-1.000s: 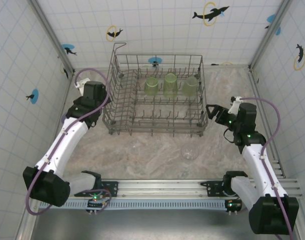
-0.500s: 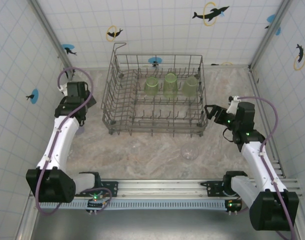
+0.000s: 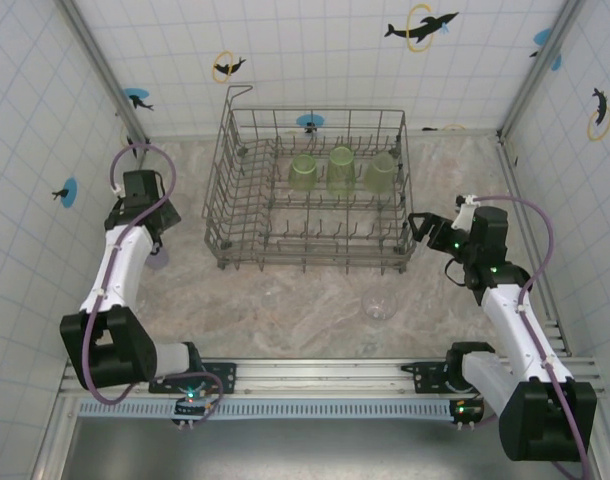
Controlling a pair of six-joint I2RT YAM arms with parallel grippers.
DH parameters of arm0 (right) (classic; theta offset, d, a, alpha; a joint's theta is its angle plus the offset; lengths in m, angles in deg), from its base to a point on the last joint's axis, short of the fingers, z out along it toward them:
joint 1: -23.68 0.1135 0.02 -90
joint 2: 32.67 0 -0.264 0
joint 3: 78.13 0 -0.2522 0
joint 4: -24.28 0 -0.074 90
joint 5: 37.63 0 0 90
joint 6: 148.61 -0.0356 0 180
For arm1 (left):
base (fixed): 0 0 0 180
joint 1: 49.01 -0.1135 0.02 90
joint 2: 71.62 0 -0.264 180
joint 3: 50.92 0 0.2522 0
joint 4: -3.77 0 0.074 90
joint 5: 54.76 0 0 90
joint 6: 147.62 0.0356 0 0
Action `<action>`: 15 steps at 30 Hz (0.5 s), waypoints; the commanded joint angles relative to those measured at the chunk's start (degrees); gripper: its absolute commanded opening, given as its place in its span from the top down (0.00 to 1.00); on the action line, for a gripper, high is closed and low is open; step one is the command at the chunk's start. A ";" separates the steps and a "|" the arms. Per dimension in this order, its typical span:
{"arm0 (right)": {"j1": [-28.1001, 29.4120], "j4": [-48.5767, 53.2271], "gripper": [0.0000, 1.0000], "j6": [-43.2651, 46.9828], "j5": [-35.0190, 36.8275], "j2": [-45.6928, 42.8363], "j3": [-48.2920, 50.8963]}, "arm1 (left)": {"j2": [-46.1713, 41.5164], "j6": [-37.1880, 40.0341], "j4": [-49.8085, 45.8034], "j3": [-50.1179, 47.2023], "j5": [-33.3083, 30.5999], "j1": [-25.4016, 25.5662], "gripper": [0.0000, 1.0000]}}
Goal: Load the cups into the dish rack
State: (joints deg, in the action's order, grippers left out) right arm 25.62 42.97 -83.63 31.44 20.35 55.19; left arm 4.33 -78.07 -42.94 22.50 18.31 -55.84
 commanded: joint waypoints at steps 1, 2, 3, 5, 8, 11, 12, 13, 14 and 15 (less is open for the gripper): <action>0.29 -1.43 0.00 0.55 -0.60 0.07 0.89 | 1.34 1.81 2.36 -1.47 0.99 -0.80 0.21; 0.27 -1.27 0.00 0.64 -0.60 -0.05 0.80 | 1.86 1.97 2.98 -1.72 1.00 -1.03 0.24; 0.27 -1.17 0.00 0.66 -0.61 -0.06 0.68 | 2.37 1.99 3.38 -1.82 1.06 -1.29 0.25; 0.35 -1.06 0.00 0.66 -0.61 -0.02 0.52 | 3.66 2.00 3.74 -1.66 1.68 -1.84 0.28; 0.36 -0.37 0.00 0.67 -0.42 -0.14 -0.09 | 5.37 1.25 4.18 -1.50 2.09 -2.69 0.31; 0.35 -0.02 0.00 0.54 -0.35 -0.30 -0.46 | 6.79 1.29 5.51 -1.44 2.25 -3.27 0.38; 0.35 0.15 0.00 0.62 -0.20 -0.30 -0.58 | 7.21 1.29 6.00 -1.45 2.46 -3.36 0.40; 0.38 0.40 0.00 0.63 -0.06 -0.45 -0.74 | 7.68 1.29 6.66 -1.47 2.88 -3.48 0.43; 0.37 0.59 0.00 0.60 0.12 -0.60 -0.75 | 8.17 1.20 7.24 -1.41 3.28 -3.46 0.45; 0.39 0.69 0.00 0.62 0.31 -0.73 -0.77 | 8.79 1.22 7.53 -1.25 3.47 -3.52 0.47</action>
State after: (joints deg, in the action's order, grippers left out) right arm 25.62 43.08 -83.61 31.53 20.35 55.16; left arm 11.73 -77.07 -37.57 21.41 20.47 -58.99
